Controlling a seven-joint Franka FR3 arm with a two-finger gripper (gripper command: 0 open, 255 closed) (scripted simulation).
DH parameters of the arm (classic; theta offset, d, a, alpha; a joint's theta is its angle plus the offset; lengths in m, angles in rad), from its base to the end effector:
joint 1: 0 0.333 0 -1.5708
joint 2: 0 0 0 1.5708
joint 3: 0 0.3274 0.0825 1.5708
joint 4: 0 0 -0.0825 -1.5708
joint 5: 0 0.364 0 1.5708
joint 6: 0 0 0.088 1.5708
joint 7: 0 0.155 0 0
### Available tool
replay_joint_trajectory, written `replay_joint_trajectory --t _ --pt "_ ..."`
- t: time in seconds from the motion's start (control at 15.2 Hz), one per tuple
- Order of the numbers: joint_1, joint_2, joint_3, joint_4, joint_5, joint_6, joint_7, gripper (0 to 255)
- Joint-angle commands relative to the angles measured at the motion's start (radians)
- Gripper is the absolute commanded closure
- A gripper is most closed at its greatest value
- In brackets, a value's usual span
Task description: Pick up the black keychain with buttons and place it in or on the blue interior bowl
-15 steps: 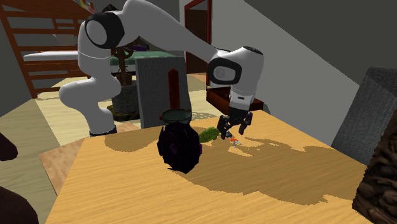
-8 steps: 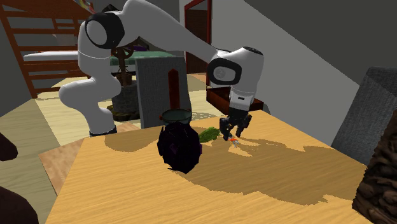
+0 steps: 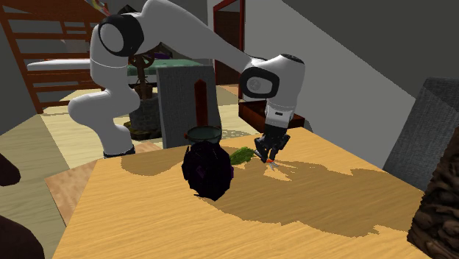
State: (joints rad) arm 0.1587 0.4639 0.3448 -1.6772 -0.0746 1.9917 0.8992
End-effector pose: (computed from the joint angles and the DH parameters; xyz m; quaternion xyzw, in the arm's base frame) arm 0.5692 0.2838 0.3099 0.9787 -0.1910 -0.0744 0.0056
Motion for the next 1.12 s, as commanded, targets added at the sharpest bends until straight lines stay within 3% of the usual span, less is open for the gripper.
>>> replay_joint_trajectory --t 0.0,1.06 --pt "0.0 0.0 0.0 0.0 0.0 0.0 0.0 255" --pt "-0.005 -0.071 0.013 0.117 0.024 -0.184 -0.004 255"
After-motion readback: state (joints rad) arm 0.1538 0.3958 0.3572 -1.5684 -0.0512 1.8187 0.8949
